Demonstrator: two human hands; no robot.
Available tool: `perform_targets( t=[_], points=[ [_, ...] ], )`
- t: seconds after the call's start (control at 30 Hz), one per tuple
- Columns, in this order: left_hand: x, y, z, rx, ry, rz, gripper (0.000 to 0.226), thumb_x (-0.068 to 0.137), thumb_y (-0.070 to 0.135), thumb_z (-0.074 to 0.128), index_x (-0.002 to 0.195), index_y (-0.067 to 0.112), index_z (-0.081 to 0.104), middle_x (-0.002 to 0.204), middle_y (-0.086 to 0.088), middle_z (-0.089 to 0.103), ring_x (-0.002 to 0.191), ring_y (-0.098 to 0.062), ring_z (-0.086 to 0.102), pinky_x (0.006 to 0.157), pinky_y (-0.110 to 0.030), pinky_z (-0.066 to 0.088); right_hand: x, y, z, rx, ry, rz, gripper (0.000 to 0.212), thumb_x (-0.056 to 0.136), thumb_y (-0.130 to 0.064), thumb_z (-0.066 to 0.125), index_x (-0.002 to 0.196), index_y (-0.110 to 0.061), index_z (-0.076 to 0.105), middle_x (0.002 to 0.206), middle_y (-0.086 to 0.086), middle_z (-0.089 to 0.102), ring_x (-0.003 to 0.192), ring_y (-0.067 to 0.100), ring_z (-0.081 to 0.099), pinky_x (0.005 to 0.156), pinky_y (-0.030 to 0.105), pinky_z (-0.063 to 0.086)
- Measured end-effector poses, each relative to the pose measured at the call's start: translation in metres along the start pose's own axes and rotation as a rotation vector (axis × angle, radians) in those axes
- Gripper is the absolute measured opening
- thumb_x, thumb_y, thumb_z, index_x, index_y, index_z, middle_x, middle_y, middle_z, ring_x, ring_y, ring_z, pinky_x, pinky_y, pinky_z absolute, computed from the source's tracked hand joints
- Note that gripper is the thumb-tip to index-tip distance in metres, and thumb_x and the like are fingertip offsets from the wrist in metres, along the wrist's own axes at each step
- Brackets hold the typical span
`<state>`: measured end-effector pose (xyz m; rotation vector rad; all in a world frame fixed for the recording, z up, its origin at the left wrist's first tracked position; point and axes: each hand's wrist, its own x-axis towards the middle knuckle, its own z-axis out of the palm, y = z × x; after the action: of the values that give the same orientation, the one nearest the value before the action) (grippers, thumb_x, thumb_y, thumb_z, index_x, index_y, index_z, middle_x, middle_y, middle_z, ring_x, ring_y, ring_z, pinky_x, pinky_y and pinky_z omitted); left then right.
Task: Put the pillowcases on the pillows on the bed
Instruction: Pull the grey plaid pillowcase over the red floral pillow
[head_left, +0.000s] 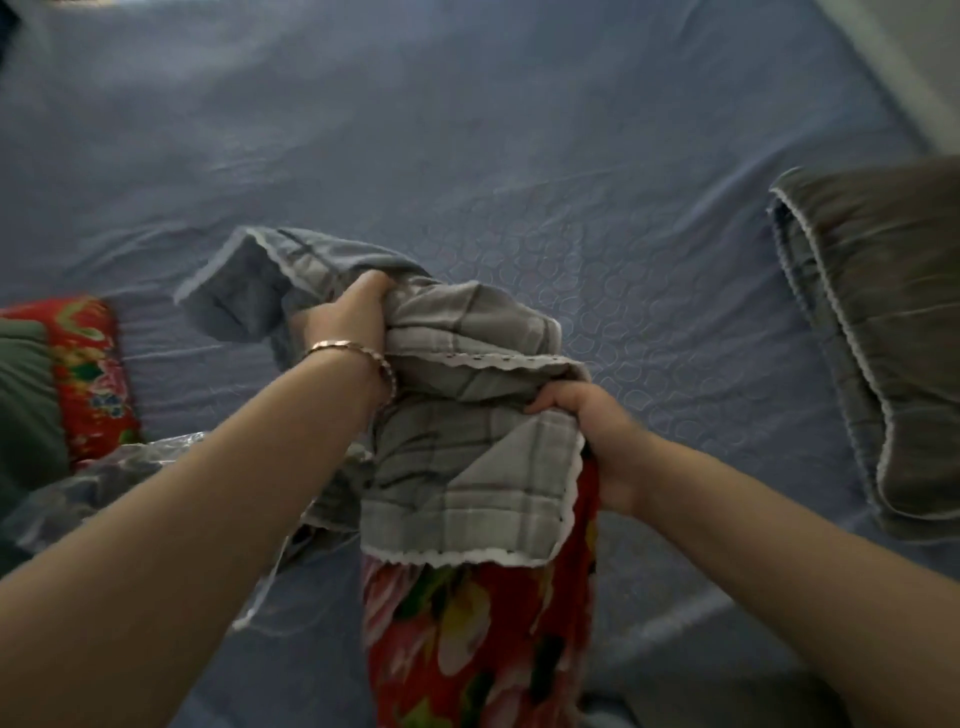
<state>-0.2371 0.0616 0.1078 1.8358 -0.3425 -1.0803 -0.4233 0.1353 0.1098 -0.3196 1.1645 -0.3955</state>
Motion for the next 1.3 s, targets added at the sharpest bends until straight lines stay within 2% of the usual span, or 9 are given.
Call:
perform_targets(
  t=[0.17,0.27,0.43,0.57,0.73,0.9,1.0,1.17,1.3],
  points=[
    [-0.04,-0.064,0.052,0.315,-0.413,-0.072,0.041,0.083,0.019,0.066,0.118,0.011,0.047,0.091,-0.009,0.059,0.076,-0.025,0.063,0.054,-0.033,0.057,0.039,0.011,-0.11,-0.431,0.414,0.001,0.025,0.091,-0.013,0.049,0.066,-0.01,0.048,0.055,0.005,0.051,0.048,0.018,0.048,0.049,0.026,0.036],
    [-0.026,-0.126,0.056,0.938,-0.439,0.214,0.026,0.084,0.018,0.062,0.108,0.008,0.063,0.098,-0.011,0.064,0.086,-0.024,0.062,0.078,-0.033,0.053,0.068,0.035,-0.17,-0.993,0.665,0.061,0.019,0.088,-0.017,0.051,0.071,-0.009,0.05,0.071,0.007,0.05,0.07,0.025,0.052,0.063,0.032,0.043],
    [0.017,-0.167,0.045,1.217,-0.445,0.207,0.055,0.085,0.044,0.059,0.133,0.021,0.042,0.136,-0.005,0.039,0.12,-0.024,0.046,0.099,-0.038,0.042,0.102,0.035,-0.175,-1.186,0.564,-0.278,0.032,0.089,-0.024,0.054,0.12,-0.017,0.055,0.122,0.005,0.055,0.111,0.023,0.053,0.091,0.033,0.045],
    [0.022,-0.208,0.043,1.673,-0.739,0.355,0.07,0.079,0.06,0.057,0.137,0.028,0.034,0.139,-0.003,0.029,0.127,-0.029,0.032,0.103,-0.039,0.037,0.129,0.041,-0.158,-1.639,0.077,-0.244,0.087,0.074,-0.063,0.062,0.143,-0.023,0.028,0.144,0.001,0.029,0.135,0.021,0.028,0.111,0.037,0.028],
    [0.021,-0.229,0.031,1.234,-0.446,1.031,0.019,0.08,0.03,0.047,0.073,0.016,0.059,0.069,-0.005,0.063,0.052,-0.023,0.061,0.043,-0.023,0.045,0.155,0.072,-0.151,-1.868,0.099,-0.48,0.041,0.093,-0.026,0.051,0.131,-0.015,0.042,0.132,0.009,0.041,0.121,0.027,0.04,0.097,0.035,0.037],
    [-0.028,-0.198,0.053,0.67,-0.702,0.174,0.033,0.092,0.036,0.042,0.08,0.009,0.057,0.076,-0.008,0.062,0.068,-0.01,0.058,0.07,-0.035,0.046,0.137,0.029,-0.142,-1.231,0.092,-0.576,0.024,0.094,-0.018,0.047,0.071,-0.027,0.048,0.07,-0.007,0.05,0.071,0.017,0.049,0.06,0.031,0.034],
    [-0.051,-0.195,0.061,1.09,-1.146,-0.21,0.043,0.097,0.039,0.04,0.103,0.003,0.063,0.109,-0.019,0.063,0.096,-0.02,0.059,0.084,-0.028,0.04,0.11,0.035,-0.142,-1.586,-0.251,-0.164,0.016,0.09,-0.02,0.046,0.081,-0.026,0.058,0.085,-0.002,0.058,0.085,0.016,0.052,0.062,0.027,0.035],
    [0.035,-0.178,0.058,1.039,-0.501,0.125,0.032,0.088,0.036,0.058,0.11,0.013,0.057,0.101,-0.006,0.061,0.097,-0.024,0.06,0.083,-0.031,0.049,0.107,0.064,-0.16,-1.836,-0.295,0.502,0.025,0.081,-0.029,0.052,0.098,-0.015,0.063,0.113,0.013,0.063,0.1,0.024,0.059,0.073,0.027,0.042],
    [0.097,-0.176,0.052,1.248,-0.231,0.148,0.048,0.084,0.039,0.062,0.124,0.019,0.045,0.128,-0.009,0.042,0.12,-0.03,0.043,0.099,-0.044,0.042,0.159,0.021,-0.144,-1.817,-0.109,0.184,0.024,0.075,-0.035,0.065,0.094,-0.02,0.062,0.104,0.001,0.065,0.1,0.021,0.061,0.078,0.027,0.049]
  ],
)
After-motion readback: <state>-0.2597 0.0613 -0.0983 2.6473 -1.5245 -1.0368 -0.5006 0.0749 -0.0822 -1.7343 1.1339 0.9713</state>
